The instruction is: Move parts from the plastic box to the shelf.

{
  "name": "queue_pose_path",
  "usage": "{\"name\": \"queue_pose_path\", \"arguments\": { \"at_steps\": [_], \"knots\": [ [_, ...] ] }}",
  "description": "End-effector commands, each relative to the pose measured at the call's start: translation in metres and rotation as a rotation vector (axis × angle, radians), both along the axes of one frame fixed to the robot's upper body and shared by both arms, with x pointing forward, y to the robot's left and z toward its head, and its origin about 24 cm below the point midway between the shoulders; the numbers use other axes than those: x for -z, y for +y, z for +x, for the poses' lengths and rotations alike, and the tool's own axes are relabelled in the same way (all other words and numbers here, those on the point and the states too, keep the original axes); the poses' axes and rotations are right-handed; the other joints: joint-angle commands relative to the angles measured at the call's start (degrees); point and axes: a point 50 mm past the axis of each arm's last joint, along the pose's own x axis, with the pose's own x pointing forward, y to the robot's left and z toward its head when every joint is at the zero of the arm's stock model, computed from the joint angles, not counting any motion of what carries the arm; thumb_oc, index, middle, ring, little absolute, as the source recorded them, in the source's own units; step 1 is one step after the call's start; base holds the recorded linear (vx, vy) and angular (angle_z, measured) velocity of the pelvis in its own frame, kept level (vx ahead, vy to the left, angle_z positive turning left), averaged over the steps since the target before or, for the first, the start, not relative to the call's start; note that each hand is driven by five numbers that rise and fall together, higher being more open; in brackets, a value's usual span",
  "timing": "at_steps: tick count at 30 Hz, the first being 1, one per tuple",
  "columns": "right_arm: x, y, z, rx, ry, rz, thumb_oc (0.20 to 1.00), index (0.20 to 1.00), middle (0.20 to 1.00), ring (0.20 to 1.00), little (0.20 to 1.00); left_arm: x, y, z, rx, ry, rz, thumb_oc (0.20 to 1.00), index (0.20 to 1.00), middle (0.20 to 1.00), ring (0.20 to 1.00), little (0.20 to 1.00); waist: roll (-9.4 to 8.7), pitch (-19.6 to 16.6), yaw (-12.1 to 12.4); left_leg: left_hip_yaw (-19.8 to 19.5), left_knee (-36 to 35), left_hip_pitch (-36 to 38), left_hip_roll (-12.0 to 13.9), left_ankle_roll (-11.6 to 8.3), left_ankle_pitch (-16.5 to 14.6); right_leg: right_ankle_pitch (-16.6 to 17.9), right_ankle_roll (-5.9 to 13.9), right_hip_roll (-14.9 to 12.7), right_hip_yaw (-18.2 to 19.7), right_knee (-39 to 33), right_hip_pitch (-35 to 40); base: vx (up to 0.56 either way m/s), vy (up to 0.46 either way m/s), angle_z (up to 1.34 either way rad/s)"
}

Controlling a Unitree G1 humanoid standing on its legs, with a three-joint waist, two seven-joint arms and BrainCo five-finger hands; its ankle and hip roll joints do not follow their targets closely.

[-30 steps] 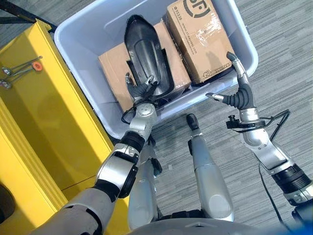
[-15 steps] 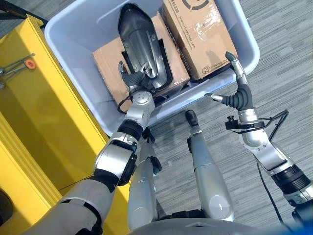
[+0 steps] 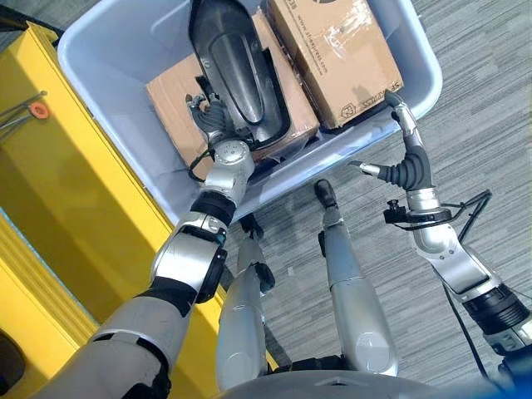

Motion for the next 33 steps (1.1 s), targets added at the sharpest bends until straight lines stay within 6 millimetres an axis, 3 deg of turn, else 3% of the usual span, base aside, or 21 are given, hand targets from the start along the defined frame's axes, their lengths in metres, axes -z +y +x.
{"name": "queue_pose_path", "arguments": {
  "at_steps": [1, 7, 11, 13, 19, 24, 27, 33],
  "knots": [
    [-0.016, -0.003, -0.008, -0.037, -0.091, 0.041, 1.000, 1.000, 1.000, 1.000, 1.000, 0.029, -0.031, 0.007, 0.124, 0.228, -0.136, 0.200, 0.200, 0.200, 0.200, 0.200, -0.59, 1.9, -2.3, -2.5, 0.6, 16.0, 3.3, -4.42, -8.3, 11.6, 2.07, 2.2, -3.5, -11.2, 3.1, 0.00, -0.005, 0.12],
    [-0.014, -0.007, -0.008, -0.017, -0.080, 0.048, 1.000, 1.000, 1.000, 1.000, 1.000, 0.019, -0.034, 0.009, 0.149, 0.158, -0.186, 0.200, 0.200, 0.200, 0.200, 0.200, -0.48, 1.7, -2.2, -2.8, 0.7, 16.3, 3.1, -4.40, -8.4, 11.6, 2.03, 2.1, -3.8, -11.1, 3.2, 0.00, 0.001, 0.01],
    [-0.012, -0.008, -0.009, 0.004, -0.080, 0.093, 1.000, 1.000, 1.000, 1.000, 1.000, 0.012, -0.015, 0.002, 0.114, 0.000, -0.203, 0.200, 0.200, 0.200, 0.200, 0.200, -0.16, 0.9, -1.6, -3.6, 0.8, 17.7, 2.9, -4.37, -8.4, 11.3, 2.00, 1.5, -4.5, -11.1, 5.5, -0.01, 0.000, 0.04],
    [-0.010, -0.012, -0.011, 0.024, -0.079, 0.089, 1.000, 1.000, 1.000, 1.000, 1.000, 0.001, 0.006, -0.012, 0.088, -0.152, -0.130, 0.200, 0.200, 0.200, 0.200, 0.200, -0.12, 0.3, -0.8, -4.2, 0.8, 18.7, 2.6, -4.35, -8.5, 11.4, 2.05, 0.7, -5.3, -11.5, 7.5, -0.02, 0.004, 0.18],
    [-0.007, -0.022, -0.013, 0.059, -0.060, 0.056, 1.000, 1.000, 1.000, 1.000, 1.000, -0.005, 0.051, -0.055, -0.015, -0.323, 0.069, 0.200, 0.200, 0.200, 0.200, 0.200, -1.04, -2.5, 0.7, -5.1, 0.4, 21.3, 2.5, -4.28, -8.6, 11.6, 2.17, -0.5, -6.5, -13.1, 12.2, 0.01, 0.017, 0.08],
    [-0.008, -0.024, -0.012, 0.036, -0.041, 0.054, 1.000, 1.000, 1.000, 1.000, 1.000, -0.017, 0.062, -0.078, -0.036, -0.420, 0.201, 0.200, 0.200, 0.200, 0.200, 0.200, -1.21, -5.5, 1.6, -5.6, 0.3, 23.3, 2.7, -4.14, -9.1, 11.2, 2.31, -1.1, -7.2, -13.9, 15.6, 0.03, 0.029, 0.15],
    [-0.009, -0.025, -0.011, 0.018, -0.034, 0.055, 1.000, 1.000, 1.000, 1.000, 1.000, -0.025, 0.065, -0.089, -0.046, -0.445, 0.380, 0.200, 0.200, 0.200, 0.200, 0.200, -1.19, -7.7, 2.5, -6.2, 0.3, 25.1, 2.9, -3.99, -9.5, 10.7, 2.31, -1.3, -7.6, -14.1, 18.2, 0.06, 0.009, 0.03],
    [-0.001, -0.030, -0.013, 0.013, 0.014, 0.073, 1.000, 1.000, 1.000, 1.000, 1.000, -0.015, 0.083, -0.103, -0.081, -0.369, 0.572, 0.200, 0.200, 0.200, 0.200, 0.200, -0.53, -10.1, 3.8, -7.4, 0.3, 27.4, 3.6, -3.91, -9.5, 9.2, 1.98, -1.8, -8.7, -13.6, 21.3, 0.04, -0.011, 0.05]
  ]
}}
